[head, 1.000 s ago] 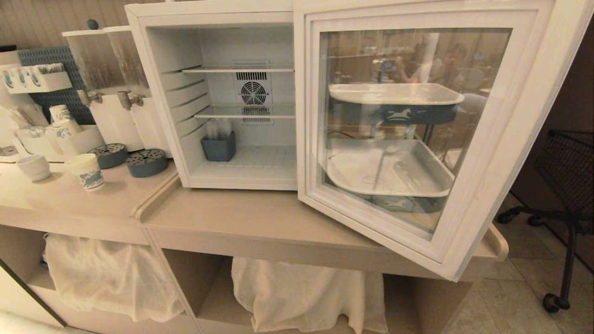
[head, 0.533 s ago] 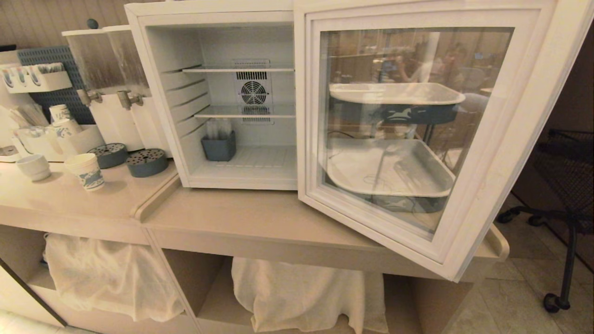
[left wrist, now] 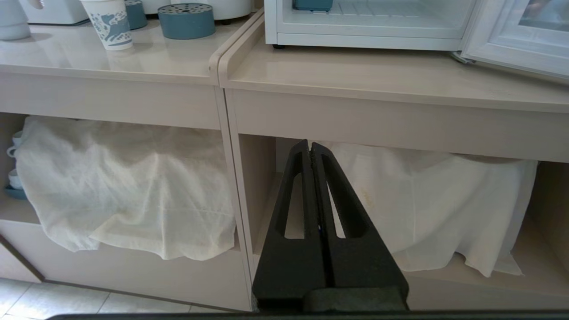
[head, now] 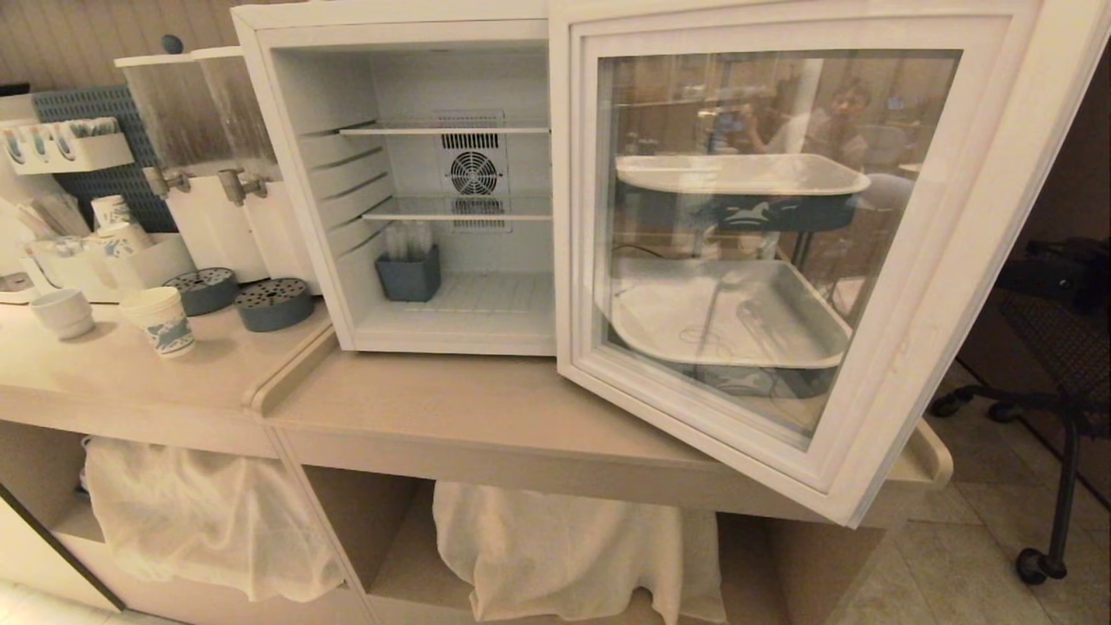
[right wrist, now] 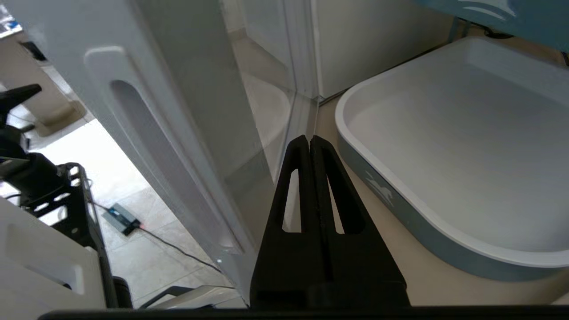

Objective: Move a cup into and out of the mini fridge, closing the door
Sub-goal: Close the freezer door

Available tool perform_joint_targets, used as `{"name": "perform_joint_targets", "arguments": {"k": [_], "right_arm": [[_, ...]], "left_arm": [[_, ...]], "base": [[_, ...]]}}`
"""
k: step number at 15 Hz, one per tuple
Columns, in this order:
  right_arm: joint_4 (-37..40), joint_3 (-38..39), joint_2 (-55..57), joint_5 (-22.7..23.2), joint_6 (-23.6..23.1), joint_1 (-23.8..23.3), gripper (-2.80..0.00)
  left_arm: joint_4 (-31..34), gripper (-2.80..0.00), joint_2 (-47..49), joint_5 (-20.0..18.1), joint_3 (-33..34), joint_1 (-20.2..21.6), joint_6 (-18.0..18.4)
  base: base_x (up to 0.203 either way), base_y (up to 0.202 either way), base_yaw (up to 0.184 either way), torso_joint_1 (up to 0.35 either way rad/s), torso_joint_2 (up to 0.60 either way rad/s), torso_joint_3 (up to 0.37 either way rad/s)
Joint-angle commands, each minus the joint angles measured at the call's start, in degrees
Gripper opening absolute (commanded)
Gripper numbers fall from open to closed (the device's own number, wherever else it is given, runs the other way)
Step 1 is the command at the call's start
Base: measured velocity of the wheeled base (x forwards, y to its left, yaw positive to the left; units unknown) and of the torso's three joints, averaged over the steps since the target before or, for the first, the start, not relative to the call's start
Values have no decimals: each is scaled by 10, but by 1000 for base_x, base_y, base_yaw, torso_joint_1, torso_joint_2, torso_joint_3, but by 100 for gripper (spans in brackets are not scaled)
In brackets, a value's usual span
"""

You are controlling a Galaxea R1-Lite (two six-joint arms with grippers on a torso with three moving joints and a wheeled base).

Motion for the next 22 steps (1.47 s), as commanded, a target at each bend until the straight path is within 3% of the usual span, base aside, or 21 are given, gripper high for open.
{"name": "perform_joint_targets", "arguments": {"k": [1, 4, 6, 13, 15, 17, 22], "right_arm": [[5, -4, 3, 4, 9, 19, -280], [-1, -3, -18, -1, 80, 52, -280], [4, 1, -40, -18, 94, 85, -280], [-56, 20, -111, -287, 308, 260, -280], [-93, 17, -116, -416, 379, 330, -280], [-106, 9, -115, -536, 415, 387, -280], [-37, -21, -118, -619, 420, 421, -280]], "left_arm": [[0, -280, 1, 0, 11, 0, 0], [0, -280, 1, 1, 11, 0, 0], [0, -280, 1, 1, 11, 0, -1], [0, -280, 1, 2, 11, 0, -3], [0, -280, 0, 2, 11, 0, -3], [0, -280, 1, 2, 11, 0, -4], [-1, -280, 0, 1, 11, 0, -3]], "base": [[0, 0, 0, 0, 0, 0], [0, 0, 0, 0, 0, 0], [0, 0, 0, 0, 0, 0], [0, 0, 0, 0, 0, 0], [0, 0, 0, 0, 0, 0], [0, 0, 0, 0, 0, 0], [0, 0, 0, 0, 0, 0]]}}
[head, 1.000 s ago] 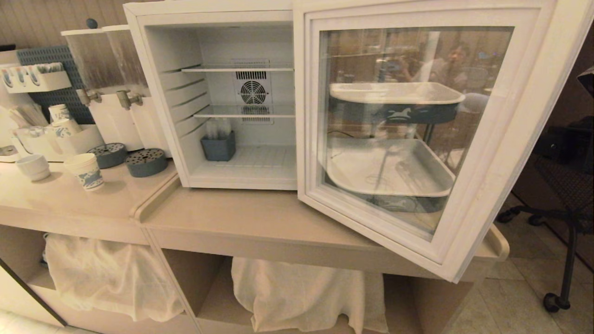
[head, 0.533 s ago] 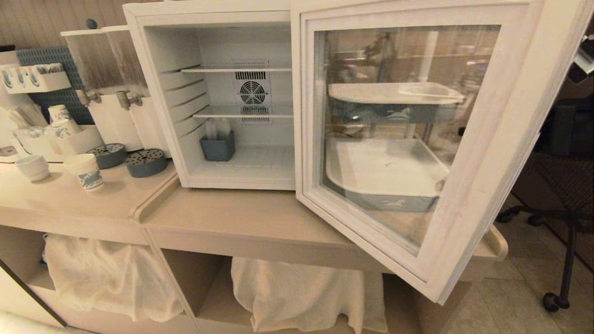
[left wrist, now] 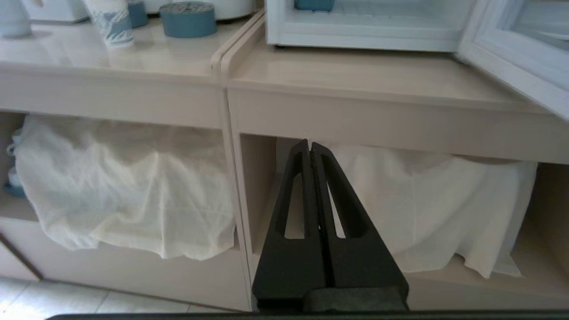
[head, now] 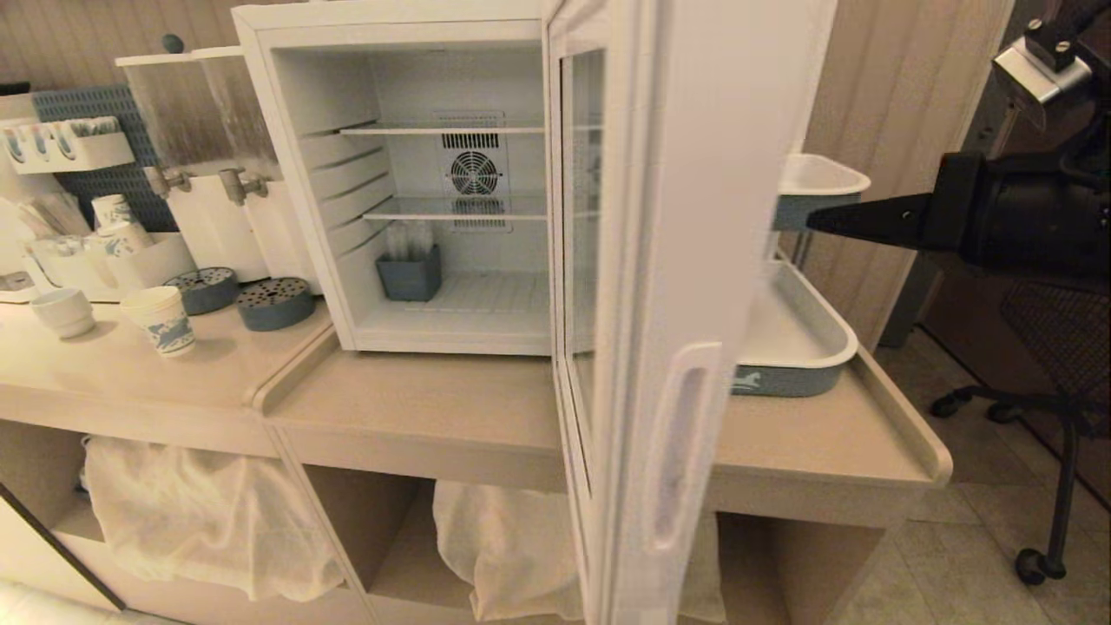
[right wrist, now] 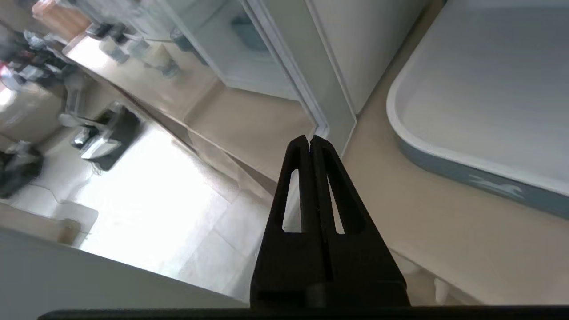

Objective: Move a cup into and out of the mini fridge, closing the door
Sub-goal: Close the freezer door

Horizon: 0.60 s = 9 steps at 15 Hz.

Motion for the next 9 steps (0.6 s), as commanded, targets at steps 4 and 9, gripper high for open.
{"name": "perform_joint_targets", "arguments": {"k": [4, 9], "right_arm": [[4, -11, 0, -102, 0, 48, -280], [11, -4, -17, -104, 3, 47, -280]], "left_arm": [[-1, -280, 1, 0, 11, 0, 0], [-1, -280, 0, 0, 11, 0, 0]], "base": [[0, 0, 0, 0, 0, 0], [0, 0, 0, 0, 0, 0]]}}
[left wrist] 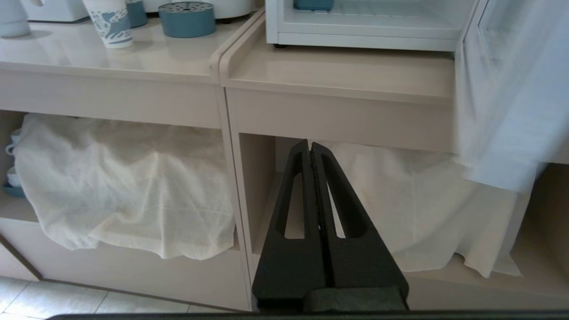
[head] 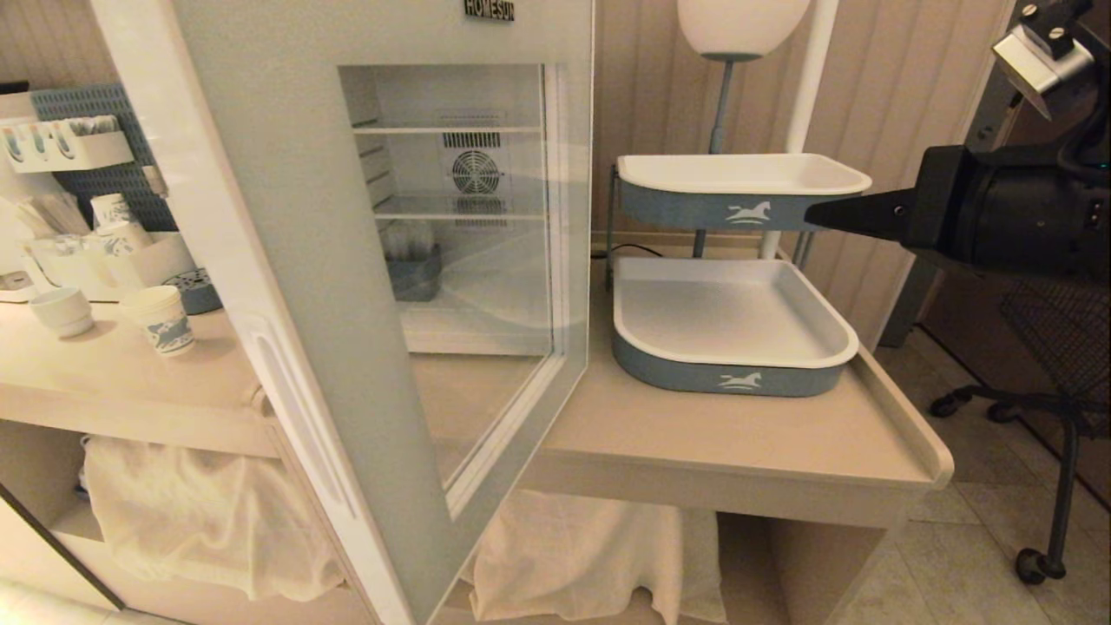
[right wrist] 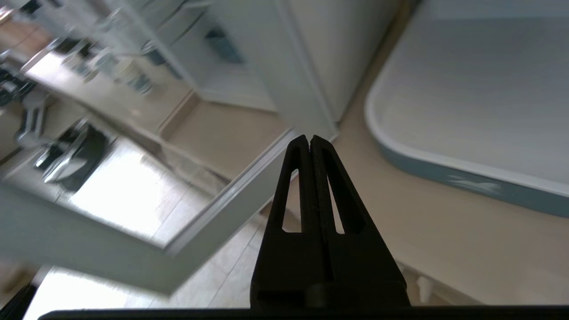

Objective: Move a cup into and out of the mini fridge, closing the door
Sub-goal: Close the freezer door

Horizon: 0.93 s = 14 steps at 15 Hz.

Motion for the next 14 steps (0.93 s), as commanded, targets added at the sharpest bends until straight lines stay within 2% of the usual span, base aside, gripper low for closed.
{"name": "perform_joint_targets", "arguments": {"k": [1, 6, 12, 14], "right_arm": [[1, 9, -20, 0, 2, -2, -280], [-5, 75, -96, -22, 1, -3, -280], [1, 61, -105, -23, 0, 0, -280], [1, 71, -106, -14, -30, 23, -280]], "left_arm": [[-1, -280, 0, 0, 11, 0, 0], [0, -280, 0, 0, 11, 0, 1], [0, -280, 0, 0, 11, 0, 0], [0, -280, 1, 0, 11, 0, 5]], "base": [[0, 0, 0, 0, 0, 0], [0, 0, 0, 0, 0, 0], [0, 0, 0, 0, 0, 0], [0, 0, 0, 0, 0, 0]]}}
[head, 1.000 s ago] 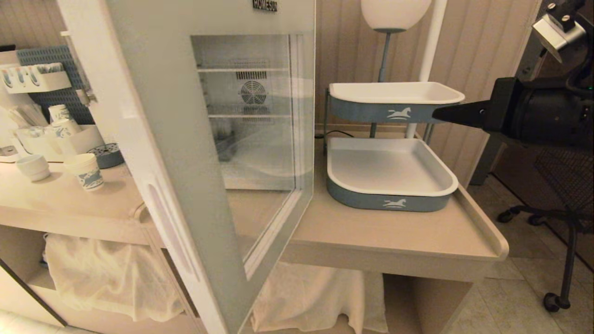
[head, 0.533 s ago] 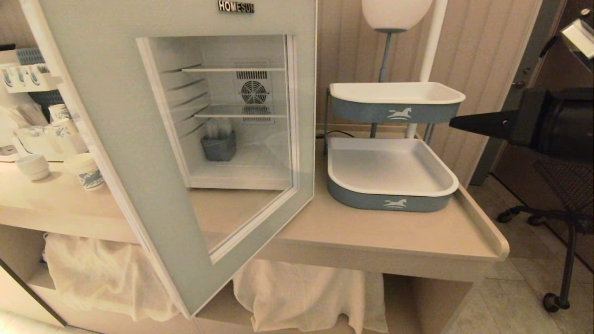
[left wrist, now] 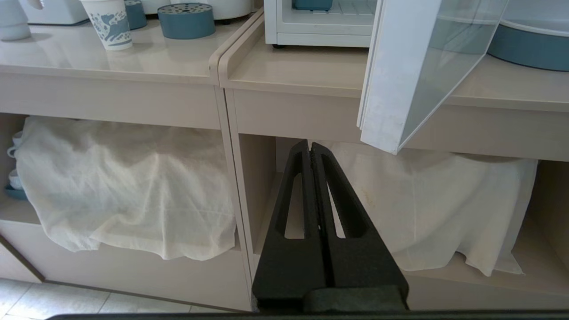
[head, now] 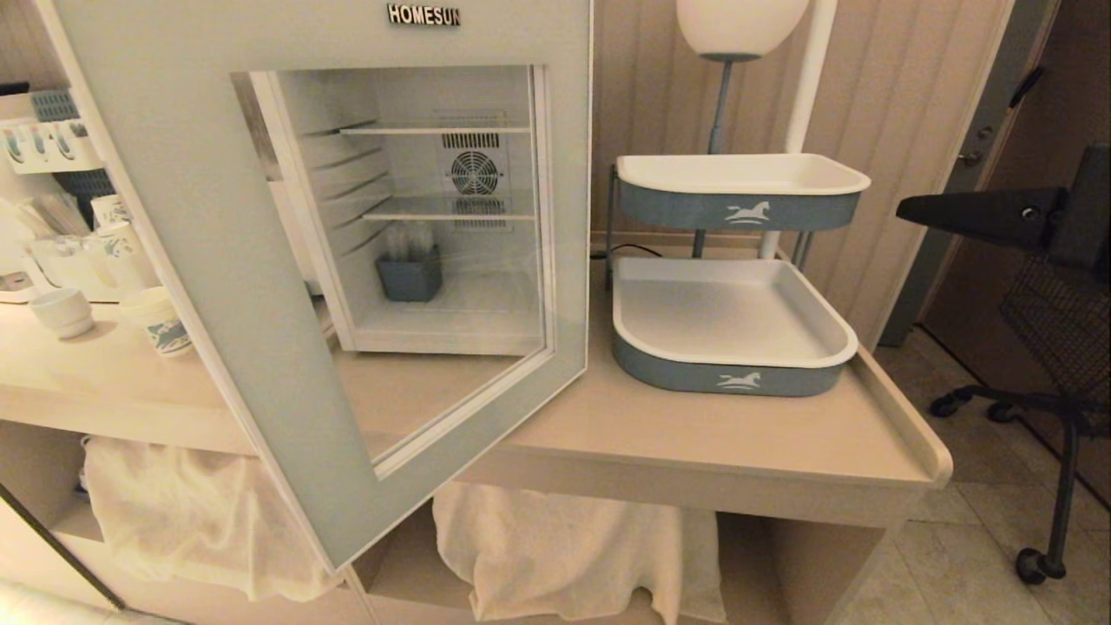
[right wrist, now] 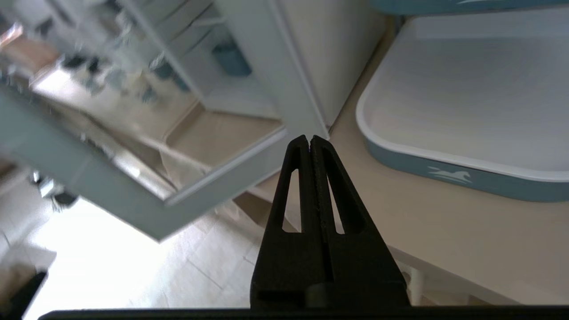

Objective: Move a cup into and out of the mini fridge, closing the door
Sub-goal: Close the freezer door

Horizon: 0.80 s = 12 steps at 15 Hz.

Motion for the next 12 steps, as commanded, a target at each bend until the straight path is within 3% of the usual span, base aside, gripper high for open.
{"name": "perform_joint_targets", "arguments": {"k": [1, 3, 7, 12], "right_arm": [[2, 7, 3, 9, -70, 42, -280], [9, -15, 46, 13, -105, 78, -280], [29, -115, 173, 26, -109, 105, -280], [46, -273, 321, 29, -114, 191, -280]], "left_arm": [[0, -280, 0, 0, 11, 0, 0], [-1, -280, 0, 0, 11, 0, -3], [0, -280, 1, 0, 11, 0, 0], [0, -280, 0, 0, 11, 0, -1]], "base": [[0, 0, 0, 0, 0, 0], [0, 0, 0, 0, 0, 0], [0, 0, 0, 0, 0, 0], [0, 0, 0, 0, 0, 0]]}}
